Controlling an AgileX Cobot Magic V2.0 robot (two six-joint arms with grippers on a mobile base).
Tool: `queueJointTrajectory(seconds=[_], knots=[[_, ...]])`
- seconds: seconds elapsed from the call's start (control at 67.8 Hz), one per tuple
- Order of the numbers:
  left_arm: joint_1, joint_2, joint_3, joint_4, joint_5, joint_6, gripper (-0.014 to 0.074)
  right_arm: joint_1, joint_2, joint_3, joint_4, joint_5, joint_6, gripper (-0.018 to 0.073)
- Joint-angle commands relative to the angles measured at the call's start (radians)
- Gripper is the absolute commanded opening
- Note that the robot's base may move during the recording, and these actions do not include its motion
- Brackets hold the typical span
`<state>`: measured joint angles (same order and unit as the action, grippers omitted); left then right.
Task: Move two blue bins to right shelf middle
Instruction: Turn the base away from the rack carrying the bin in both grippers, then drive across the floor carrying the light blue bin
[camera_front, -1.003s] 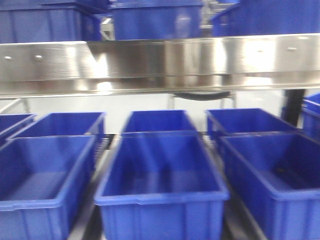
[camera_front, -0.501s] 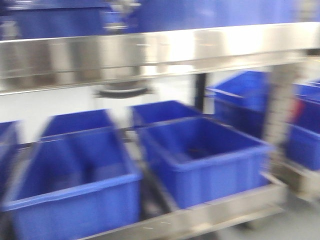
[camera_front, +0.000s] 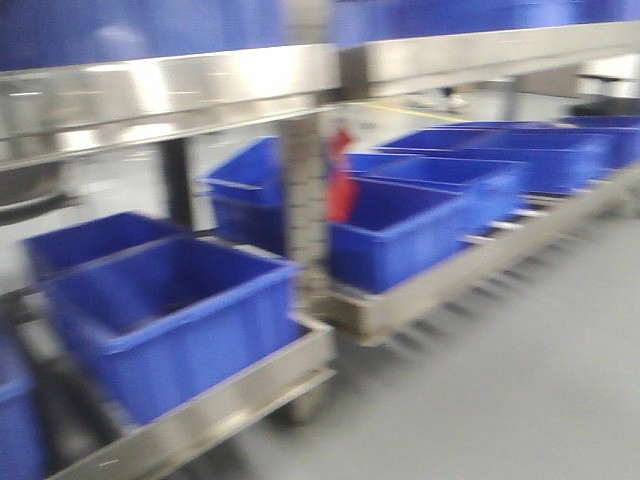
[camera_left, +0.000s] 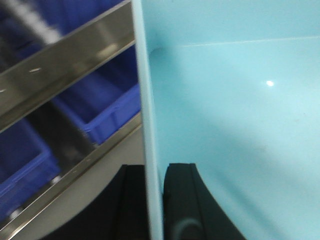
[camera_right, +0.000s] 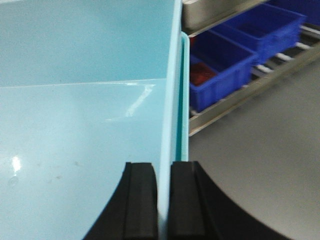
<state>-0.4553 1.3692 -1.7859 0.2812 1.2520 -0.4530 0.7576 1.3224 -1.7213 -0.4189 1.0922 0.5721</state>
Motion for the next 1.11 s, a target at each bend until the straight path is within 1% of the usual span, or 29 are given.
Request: queueJointTrajectory(seconds=[0.0, 1.091], knots=[[-0.009, -0.016, -0.019, -0.066, -0.096, 0.000, -0.0111, 0.004, -0.007, -0.011, 0.022, -0.105, -0.006, -0.0162], [-0.009, -0.016, -0.019, -0.066, -0.096, 0.000, -0.0111, 0.004, -0.007, -0.011, 0.022, -0.105, -0.006, -0.0162]])
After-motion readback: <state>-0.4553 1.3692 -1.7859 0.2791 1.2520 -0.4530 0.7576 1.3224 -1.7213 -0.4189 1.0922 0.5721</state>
